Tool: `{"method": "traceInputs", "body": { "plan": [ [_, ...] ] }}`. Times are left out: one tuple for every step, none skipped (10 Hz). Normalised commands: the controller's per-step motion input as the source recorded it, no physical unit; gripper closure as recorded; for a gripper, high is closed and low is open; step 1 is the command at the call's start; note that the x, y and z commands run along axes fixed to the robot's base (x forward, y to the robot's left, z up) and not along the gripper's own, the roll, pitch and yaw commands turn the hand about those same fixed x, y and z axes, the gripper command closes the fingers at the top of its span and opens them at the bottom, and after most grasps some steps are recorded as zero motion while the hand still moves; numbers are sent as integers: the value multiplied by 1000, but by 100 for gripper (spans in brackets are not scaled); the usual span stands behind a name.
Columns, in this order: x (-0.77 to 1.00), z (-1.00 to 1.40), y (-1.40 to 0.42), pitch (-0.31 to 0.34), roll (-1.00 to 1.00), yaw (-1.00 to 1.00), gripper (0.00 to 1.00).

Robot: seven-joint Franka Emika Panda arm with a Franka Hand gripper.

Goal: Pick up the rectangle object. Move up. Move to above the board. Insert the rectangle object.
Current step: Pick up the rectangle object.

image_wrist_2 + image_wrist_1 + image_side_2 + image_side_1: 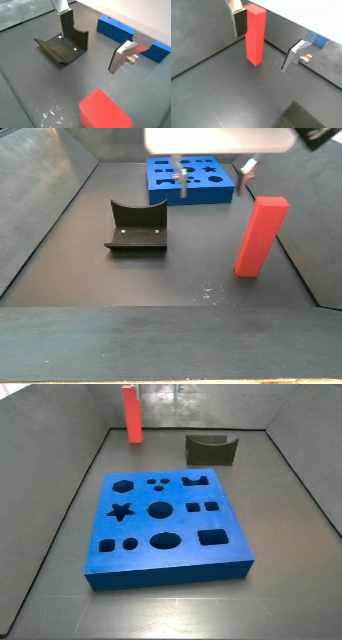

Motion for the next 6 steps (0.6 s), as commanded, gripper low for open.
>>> {"method": "traceInputs", "body": {
  "plan": [
    [-346,191,154,-114,0,0,0],
    [-343,86,154,-63,3,0,0],
    [-240,63,231,0,0,0,0],
    [-189,0,294,-23,0,0,0],
    [-243,3,300,-31,0,0,0],
    [-297,26,243,-20,46,0,0]
  ]
}}
